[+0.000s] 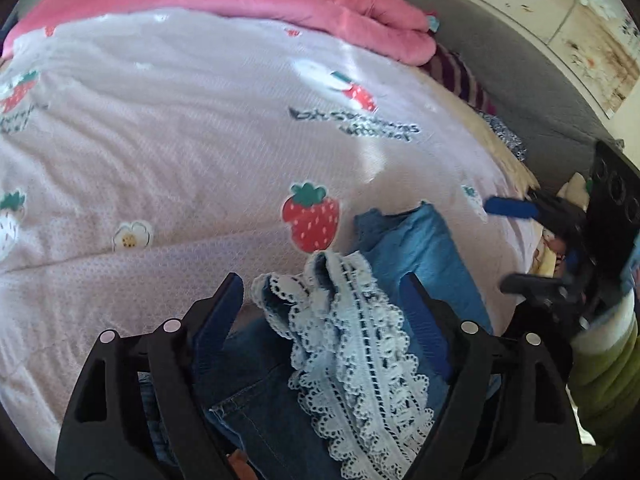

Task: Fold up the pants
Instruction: 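Lay the lace hem over the folded pants with the left gripper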

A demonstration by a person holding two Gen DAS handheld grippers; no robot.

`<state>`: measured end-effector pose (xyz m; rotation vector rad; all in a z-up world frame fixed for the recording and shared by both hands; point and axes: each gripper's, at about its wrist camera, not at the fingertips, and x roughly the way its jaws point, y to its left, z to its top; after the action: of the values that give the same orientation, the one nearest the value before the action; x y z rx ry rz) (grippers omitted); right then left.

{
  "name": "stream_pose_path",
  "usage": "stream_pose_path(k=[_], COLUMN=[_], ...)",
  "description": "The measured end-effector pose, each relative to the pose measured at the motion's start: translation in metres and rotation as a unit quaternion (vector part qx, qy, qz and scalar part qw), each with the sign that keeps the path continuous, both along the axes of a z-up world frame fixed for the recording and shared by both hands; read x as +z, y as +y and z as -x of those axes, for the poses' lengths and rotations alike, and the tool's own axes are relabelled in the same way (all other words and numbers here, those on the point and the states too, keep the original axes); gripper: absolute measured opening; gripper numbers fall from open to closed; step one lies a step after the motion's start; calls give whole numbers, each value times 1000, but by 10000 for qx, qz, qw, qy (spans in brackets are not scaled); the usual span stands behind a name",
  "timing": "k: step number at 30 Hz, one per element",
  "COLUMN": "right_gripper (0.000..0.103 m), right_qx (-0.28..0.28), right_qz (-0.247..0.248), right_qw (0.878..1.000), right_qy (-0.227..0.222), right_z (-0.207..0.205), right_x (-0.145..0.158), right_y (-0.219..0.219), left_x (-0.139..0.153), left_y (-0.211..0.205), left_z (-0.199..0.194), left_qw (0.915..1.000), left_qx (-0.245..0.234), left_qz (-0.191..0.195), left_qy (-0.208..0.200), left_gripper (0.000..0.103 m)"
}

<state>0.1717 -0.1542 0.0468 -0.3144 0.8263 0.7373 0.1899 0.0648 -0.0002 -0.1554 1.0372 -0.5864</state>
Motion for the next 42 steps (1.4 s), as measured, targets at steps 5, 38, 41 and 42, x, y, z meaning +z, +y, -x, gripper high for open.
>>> stream_pose_path(k=[5,38,41,42], right_gripper=[78,59,59,59], right_qx=[914,263,399,456], right_qz=[582,-741,-791,-811], right_qw=[9941,9967,9958,9955], right_qy=[81,-197,-207,-176], right_z=[-24,61,89,97], right_x=[-22,-4,-9,-9], right_y=[27,-36,-26,-25], left_x=[-8,29,35,38], left_y=[1,5,6,0], left_z=[-3,23,40,45], left_qw=[9986,9948,9921,9908], left_qx=[-208,555,756,831], left_qz=[395,185,217,129], left_qy=[278,-836,-978,-1056], left_gripper=[63,59,69,70])
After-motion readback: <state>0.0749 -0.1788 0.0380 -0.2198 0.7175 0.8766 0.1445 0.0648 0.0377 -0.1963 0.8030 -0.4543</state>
